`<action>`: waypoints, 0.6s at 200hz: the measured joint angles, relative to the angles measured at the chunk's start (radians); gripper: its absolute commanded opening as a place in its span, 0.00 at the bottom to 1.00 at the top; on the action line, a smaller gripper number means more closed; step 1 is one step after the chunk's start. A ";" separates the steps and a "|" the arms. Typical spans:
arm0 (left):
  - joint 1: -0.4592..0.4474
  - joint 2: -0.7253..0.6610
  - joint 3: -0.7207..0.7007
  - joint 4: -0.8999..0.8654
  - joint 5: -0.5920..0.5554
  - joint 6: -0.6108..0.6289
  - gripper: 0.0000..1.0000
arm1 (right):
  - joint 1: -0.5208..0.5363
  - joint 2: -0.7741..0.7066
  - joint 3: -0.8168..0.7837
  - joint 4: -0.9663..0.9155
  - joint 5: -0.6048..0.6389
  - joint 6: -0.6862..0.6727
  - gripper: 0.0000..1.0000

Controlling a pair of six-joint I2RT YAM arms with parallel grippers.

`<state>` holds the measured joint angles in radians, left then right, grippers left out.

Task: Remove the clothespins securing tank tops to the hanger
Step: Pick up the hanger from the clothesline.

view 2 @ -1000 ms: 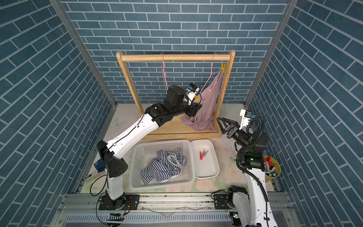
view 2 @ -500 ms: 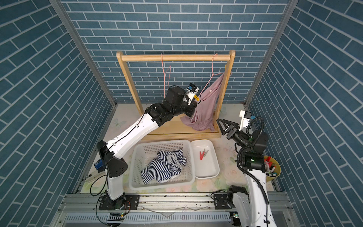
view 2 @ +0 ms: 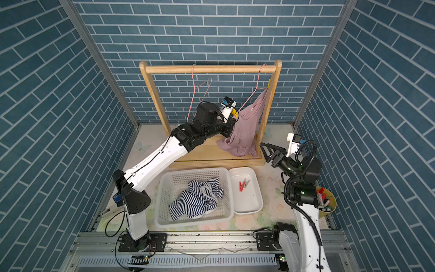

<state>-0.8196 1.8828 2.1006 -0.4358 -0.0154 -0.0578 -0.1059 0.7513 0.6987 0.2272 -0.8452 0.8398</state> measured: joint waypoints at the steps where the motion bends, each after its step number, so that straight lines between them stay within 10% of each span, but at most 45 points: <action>1: 0.000 -0.002 -0.001 0.000 0.000 0.000 0.00 | 0.000 0.000 0.000 0.000 0.000 0.000 0.71; 120: 0.002 -0.240 -0.250 0.112 -0.062 -0.010 0.00 | 0.000 -0.014 0.000 -0.035 0.013 -0.011 0.71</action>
<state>-0.8177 1.6432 1.8507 -0.3237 -0.0772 -0.0677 -0.1059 0.7376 0.6987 0.1921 -0.8326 0.8291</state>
